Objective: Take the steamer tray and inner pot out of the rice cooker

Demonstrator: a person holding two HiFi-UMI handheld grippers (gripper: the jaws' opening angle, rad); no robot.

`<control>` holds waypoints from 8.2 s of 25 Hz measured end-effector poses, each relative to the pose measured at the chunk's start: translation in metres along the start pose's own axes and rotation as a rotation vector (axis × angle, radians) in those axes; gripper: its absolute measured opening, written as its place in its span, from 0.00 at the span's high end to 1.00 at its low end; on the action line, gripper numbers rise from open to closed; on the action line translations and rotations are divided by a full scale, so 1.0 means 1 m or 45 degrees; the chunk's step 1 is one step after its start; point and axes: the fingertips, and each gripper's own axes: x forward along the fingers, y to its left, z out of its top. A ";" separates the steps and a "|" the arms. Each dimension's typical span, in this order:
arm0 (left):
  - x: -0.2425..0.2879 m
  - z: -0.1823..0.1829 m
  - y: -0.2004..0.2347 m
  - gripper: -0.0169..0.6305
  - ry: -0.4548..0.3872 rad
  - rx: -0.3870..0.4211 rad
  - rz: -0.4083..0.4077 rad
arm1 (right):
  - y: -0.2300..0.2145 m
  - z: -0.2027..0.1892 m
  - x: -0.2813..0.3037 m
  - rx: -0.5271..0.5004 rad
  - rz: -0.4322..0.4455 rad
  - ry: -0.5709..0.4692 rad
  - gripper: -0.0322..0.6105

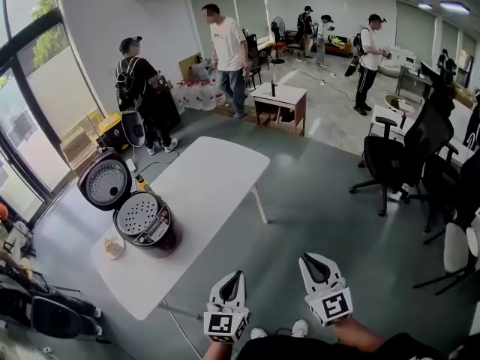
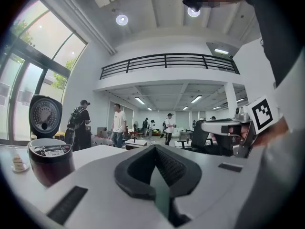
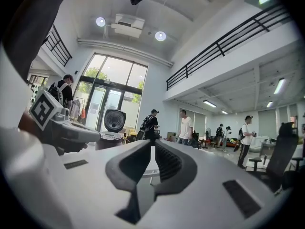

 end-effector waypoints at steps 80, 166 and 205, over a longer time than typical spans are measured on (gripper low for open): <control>0.003 0.013 0.441 0.06 0.018 -0.232 1.232 | 0.166 0.024 0.499 0.061 0.921 -0.060 0.03; -0.014 -0.113 0.639 0.73 0.967 -0.302 1.193 | 0.389 -0.107 0.686 -0.767 1.205 0.589 0.65; -0.024 0.029 0.591 0.85 0.762 0.122 1.282 | 0.346 0.035 0.638 -0.662 1.011 0.191 0.81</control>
